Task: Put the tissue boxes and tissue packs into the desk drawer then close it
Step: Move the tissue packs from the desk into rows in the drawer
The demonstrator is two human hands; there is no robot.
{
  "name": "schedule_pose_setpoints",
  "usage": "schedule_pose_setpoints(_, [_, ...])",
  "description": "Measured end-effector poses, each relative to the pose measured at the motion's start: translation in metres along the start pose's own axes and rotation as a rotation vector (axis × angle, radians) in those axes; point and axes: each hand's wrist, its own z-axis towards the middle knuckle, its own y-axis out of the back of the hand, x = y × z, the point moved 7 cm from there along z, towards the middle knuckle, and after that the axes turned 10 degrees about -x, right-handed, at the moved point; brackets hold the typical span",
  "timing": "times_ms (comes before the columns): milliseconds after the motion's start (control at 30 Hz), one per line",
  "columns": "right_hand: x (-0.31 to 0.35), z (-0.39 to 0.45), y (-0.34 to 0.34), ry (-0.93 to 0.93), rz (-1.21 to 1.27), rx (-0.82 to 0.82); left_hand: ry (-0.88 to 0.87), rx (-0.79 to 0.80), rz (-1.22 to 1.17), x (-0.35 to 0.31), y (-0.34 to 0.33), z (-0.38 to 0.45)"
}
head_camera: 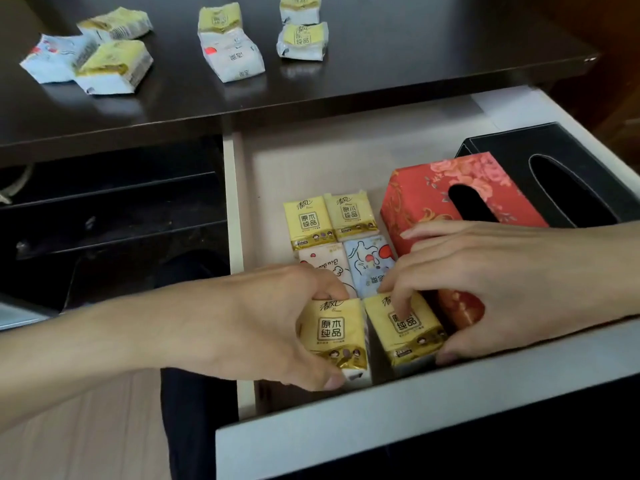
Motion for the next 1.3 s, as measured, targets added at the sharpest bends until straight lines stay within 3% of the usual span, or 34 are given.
schedule_pose_setpoints(200, [-0.004, -0.003, -0.012, -0.119, 0.26, -0.049, -0.116, -0.152, 0.159, -0.005, 0.0, 0.005])
schedule_pose_setpoints(367, [-0.005, -0.006, -0.002, -0.084, 0.19, -0.115, -0.221, -0.253, 0.411, -0.023, -0.004, 0.002])
schedule_pose_setpoints(467, [0.003, -0.006, 0.007, 0.082, -0.014, -0.01, -0.243, -0.295, 0.52, -0.024, -0.008, 0.004])
schedule_pose_setpoints(667, [0.0, -0.004, 0.005, 0.148, -0.149, 0.016, -0.214, -0.21, 0.465, -0.016, -0.014, 0.013])
schedule_pose_setpoints(967, [-0.005, 0.003, 0.003, 0.156, -0.166, -0.026, -0.229, -0.258, 0.483, -0.008, -0.018, 0.021])
schedule_pose_setpoints(1300, [-0.013, 0.001, -0.008, 0.034, -0.118, -0.114, -0.296, -0.306, 0.611, -0.016, -0.02, 0.032])
